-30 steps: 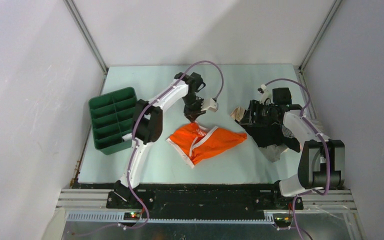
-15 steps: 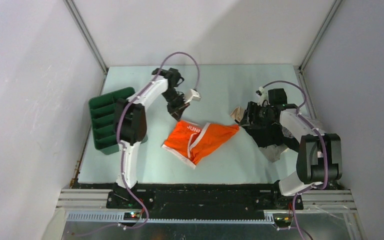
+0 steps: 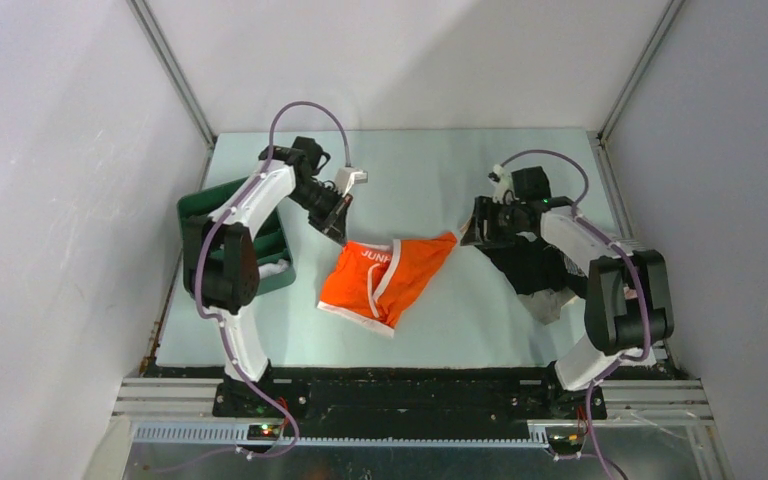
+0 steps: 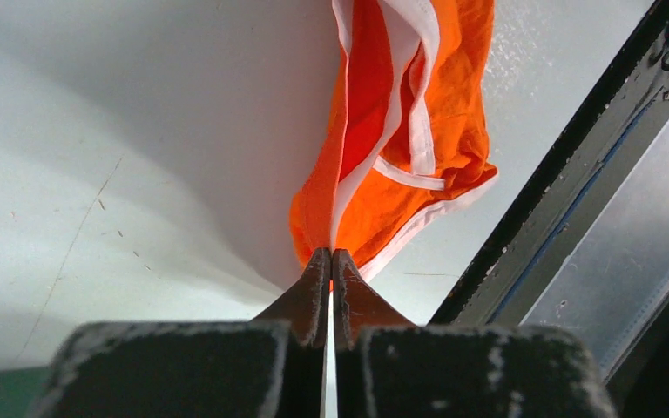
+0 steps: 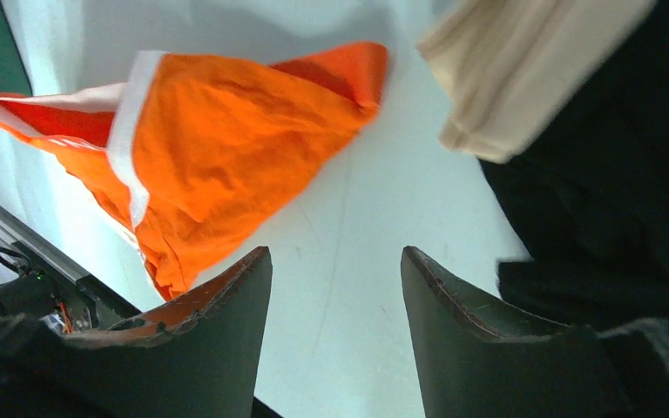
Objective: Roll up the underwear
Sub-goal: Flatten out the underwear at the center of the board.
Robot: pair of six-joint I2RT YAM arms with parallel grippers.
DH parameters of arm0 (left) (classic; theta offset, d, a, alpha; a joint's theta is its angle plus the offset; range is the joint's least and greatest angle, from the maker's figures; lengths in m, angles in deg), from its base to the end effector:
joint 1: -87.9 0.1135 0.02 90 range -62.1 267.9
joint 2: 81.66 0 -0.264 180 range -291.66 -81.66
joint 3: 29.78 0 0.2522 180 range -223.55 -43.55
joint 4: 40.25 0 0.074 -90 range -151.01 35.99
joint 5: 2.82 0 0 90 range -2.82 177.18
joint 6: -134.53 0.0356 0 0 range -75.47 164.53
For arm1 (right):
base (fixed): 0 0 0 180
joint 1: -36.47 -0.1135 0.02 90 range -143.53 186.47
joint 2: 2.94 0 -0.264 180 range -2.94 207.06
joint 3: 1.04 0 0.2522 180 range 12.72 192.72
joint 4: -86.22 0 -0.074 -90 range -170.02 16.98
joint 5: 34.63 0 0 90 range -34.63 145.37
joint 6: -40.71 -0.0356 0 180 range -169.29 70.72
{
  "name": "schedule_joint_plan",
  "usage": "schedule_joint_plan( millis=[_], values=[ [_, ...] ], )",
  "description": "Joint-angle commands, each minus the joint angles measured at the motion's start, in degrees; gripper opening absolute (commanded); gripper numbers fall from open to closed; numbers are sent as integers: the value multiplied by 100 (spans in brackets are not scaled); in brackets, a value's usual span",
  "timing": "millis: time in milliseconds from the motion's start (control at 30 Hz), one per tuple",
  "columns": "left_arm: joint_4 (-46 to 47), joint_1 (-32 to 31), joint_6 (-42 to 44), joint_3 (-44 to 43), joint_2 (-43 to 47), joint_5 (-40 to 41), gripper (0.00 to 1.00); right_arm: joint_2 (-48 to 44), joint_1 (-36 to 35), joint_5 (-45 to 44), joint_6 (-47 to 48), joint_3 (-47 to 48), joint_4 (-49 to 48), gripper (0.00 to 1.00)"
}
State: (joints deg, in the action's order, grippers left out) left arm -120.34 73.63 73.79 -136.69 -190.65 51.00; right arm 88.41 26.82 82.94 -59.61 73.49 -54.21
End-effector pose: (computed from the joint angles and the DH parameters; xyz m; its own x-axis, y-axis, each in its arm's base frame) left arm 0.3553 -0.1120 0.2522 -0.7023 0.5857 -0.4047 0.7108 0.5458 -0.4436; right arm 0.3187 0.0709 0.2165 -0.8796 0.0115 -0.4755 -0.2476 0.8425 0.4784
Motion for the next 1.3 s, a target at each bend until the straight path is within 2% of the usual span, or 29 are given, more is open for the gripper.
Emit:
schedule_joint_plan(
  millis=[0, 167, 267, 367, 433, 500, 567, 900, 967, 1133, 1200, 1267],
  values=[
    [78, 22, -415, -237, -200, 87, 0, 351, -584, -226, 195, 770, -273, 60],
    [321, 34, -548, 43, -111, 123, 0, 994, -1075, -195, 391, 1453, -659, 57],
    [393, 37, -643, 140, -128, 88, 0, 1483, -1345, -77, 520, 1864, -631, 63],
    [449, 37, -725, 164, -155, 121, 0, 1835, -1572, -74, 493, 2363, -439, 63],
    [452, 37, -776, 165, -177, 143, 0, 2054, -1727, -353, 425, 2608, -336, 64],
    [468, 31, -827, 181, -179, 162, 0, 2254, -1893, -493, 363, 2812, -234, 72],
    [490, 37, -867, 201, -179, 164, 0, 2412, -2044, -688, 309, 2945, -161, 74],
    [629, 37, -1184, 236, -93, 195, 0, 2906, -2708, -1929, 365, 3105, -65, 65],
    [631, 32, -1200, 262, -84, 210, 0, 2983, -2800, -2234, 405, 3097, -51, 60],
    [657, 66, -1233, 329, -122, 244, 0, 2666, -2845, -2871, 458, 3011, -69, 24],
    [754, 89, -1282, 391, -116, 311, 0, 2307, -2834, -2957, 603, 2966, -126, 16],
    [821, 111, -1340, 434, -122, 329, 0, 1842, -2793, -2951, 726, 2831, -181, 14]
  ],
)
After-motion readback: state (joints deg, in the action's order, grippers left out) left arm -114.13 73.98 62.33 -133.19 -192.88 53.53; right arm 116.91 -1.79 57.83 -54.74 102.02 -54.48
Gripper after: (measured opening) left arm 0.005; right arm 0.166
